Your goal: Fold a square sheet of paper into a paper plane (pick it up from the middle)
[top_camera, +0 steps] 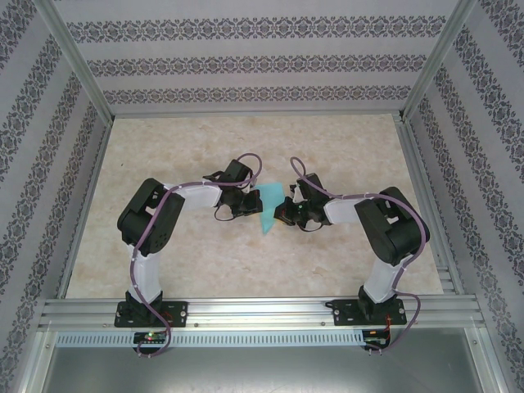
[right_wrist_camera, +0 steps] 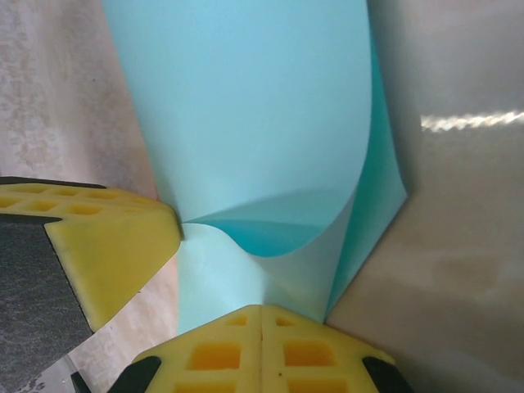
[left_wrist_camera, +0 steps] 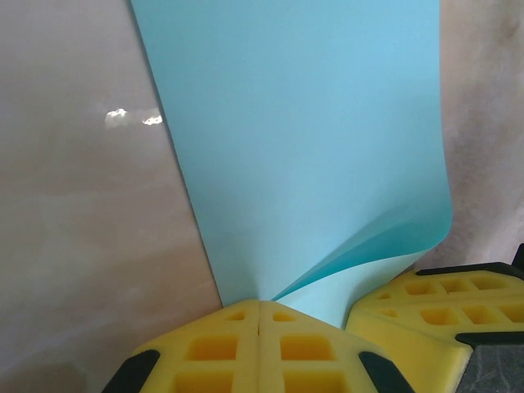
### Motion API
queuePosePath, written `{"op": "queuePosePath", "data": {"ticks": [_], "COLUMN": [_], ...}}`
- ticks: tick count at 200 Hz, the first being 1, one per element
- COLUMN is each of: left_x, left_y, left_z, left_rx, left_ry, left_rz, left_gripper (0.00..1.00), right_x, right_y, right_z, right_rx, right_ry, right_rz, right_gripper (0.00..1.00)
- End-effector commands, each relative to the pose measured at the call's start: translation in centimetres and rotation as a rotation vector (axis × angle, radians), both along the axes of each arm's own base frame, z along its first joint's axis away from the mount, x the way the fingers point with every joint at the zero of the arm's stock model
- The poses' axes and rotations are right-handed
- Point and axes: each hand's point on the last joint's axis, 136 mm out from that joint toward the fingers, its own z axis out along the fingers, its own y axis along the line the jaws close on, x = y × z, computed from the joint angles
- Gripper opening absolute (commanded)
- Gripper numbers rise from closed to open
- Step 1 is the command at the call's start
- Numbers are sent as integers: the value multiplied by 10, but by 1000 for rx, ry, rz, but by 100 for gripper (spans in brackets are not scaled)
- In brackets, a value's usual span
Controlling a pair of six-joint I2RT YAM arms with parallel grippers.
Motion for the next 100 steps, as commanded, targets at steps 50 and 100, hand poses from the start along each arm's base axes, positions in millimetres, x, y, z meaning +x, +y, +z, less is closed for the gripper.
{"op": "queuePosePath", "data": {"ticks": [50,100], "left_x": [-3,-11], "left_y": [-20,-22], "left_z": [38,41], "left_rx": [-63,-48], "left_ry": [-52,-64], "left_rz": [-86,-104], "left_gripper": [5,10], "right_x": [-8,-12], "right_y": [-10,-13], "right_z": [-26,-33], "right_rx": [-128,-183], "right_ry": [77,92], "right_rz": [-1,9], "right_gripper": [2,2]}}
